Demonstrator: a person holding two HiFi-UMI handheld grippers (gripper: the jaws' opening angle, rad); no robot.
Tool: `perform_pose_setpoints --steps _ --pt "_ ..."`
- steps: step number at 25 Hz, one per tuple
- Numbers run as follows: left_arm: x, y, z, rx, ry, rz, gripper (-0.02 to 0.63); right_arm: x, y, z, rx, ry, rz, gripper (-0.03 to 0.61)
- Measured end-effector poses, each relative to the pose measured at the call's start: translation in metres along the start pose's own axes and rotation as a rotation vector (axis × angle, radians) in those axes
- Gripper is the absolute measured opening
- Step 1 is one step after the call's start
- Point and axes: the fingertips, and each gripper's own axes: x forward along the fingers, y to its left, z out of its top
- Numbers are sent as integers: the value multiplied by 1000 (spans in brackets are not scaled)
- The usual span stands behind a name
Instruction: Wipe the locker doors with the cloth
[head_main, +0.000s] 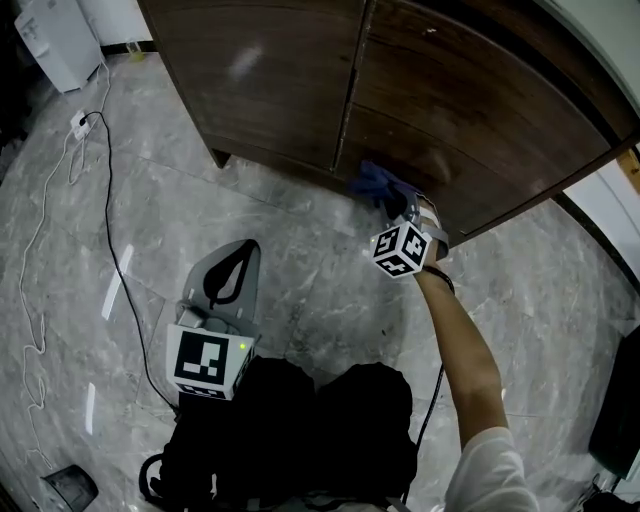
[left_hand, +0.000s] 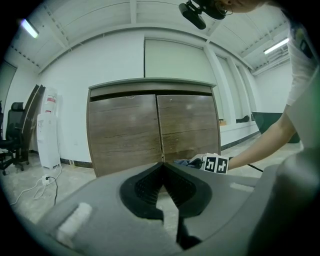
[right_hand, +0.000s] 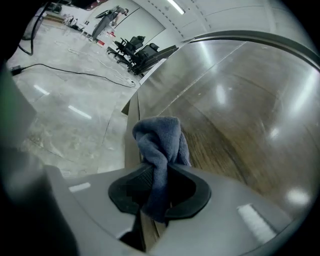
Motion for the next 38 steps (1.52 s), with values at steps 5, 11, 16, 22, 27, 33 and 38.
perform_pose_setpoints --steps 5,11,16,22,27,33,38 --pt "-5 6 1 -14 2 12 3 -4 -8 5 14 13 6 71" --pt "-18 12 5 -26 -15 38 3 -43 -65 57 -15 -71 -75 69" --pt "-24 13 17 -9 -33 51 3 -81 -134 99 7 -138 -160 72" --pt "-34 23 24 1 -27 101 3 -120 -199 157 -47 -225 -246 72" --pt "-43 39 28 8 -33 134 3 -144 -237 198 -47 -281 -306 72" --pt "-48 60 28 10 -42 154 3 -149 -253 228 -39 -319 -382 72" --pt "-52 76 19 -9 -24 164 3 -127 -229 223 -52 -329 -378 66"
